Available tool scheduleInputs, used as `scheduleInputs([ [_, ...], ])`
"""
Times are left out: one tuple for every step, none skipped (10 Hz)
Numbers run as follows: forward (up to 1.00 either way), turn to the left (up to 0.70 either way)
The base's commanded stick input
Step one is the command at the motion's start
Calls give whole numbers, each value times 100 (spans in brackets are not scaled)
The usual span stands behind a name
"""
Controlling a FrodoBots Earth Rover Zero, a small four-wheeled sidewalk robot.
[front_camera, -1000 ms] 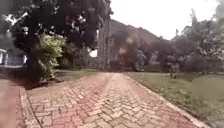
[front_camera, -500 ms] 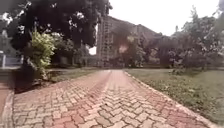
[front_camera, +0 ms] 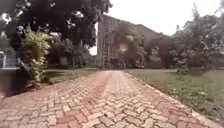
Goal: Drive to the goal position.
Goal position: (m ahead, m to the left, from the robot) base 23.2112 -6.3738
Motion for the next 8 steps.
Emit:
scheduleInputs([
  [70,0],
  [70,0],
  [70,0],
  [70,0],
  [70,0],
  [70,0],
  [70,0],
  [70,0],
])
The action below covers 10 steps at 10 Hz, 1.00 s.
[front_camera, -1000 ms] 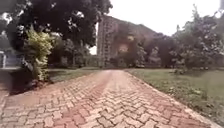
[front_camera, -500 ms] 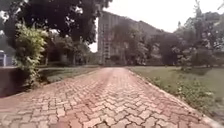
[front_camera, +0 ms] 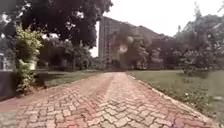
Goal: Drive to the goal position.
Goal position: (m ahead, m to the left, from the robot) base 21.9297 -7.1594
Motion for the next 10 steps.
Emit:
scheduleInputs([
  [70,0],
  [70,0],
  [70,0],
  [70,0],
  [70,0],
  [70,-35],
  [70,-35],
  [70,-35],
  [70,-35],
  [70,-35],
])
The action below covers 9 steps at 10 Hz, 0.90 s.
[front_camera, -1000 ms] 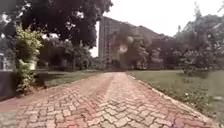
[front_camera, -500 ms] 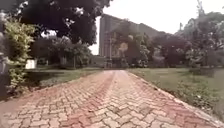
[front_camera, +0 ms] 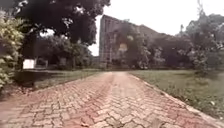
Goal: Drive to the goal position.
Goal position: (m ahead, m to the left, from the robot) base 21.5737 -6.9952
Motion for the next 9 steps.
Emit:
scheduleInputs([
  [70,-35],
  [70,-29],
  [70,-11],
  [70,0],
  [70,0],
  [70,0],
  [70,0],
  [70,0],
  [70,0],
])
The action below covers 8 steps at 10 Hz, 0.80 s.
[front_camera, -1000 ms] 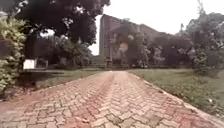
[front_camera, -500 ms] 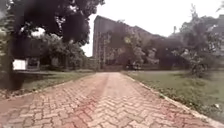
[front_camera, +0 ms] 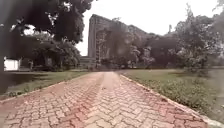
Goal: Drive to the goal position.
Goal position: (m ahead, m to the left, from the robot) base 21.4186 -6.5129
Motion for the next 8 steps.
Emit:
scheduleInputs([
  [70,0],
  [70,0],
  [70,0],
  [70,0],
  [70,0],
  [70,0],
  [70,0],
  [70,0],
])
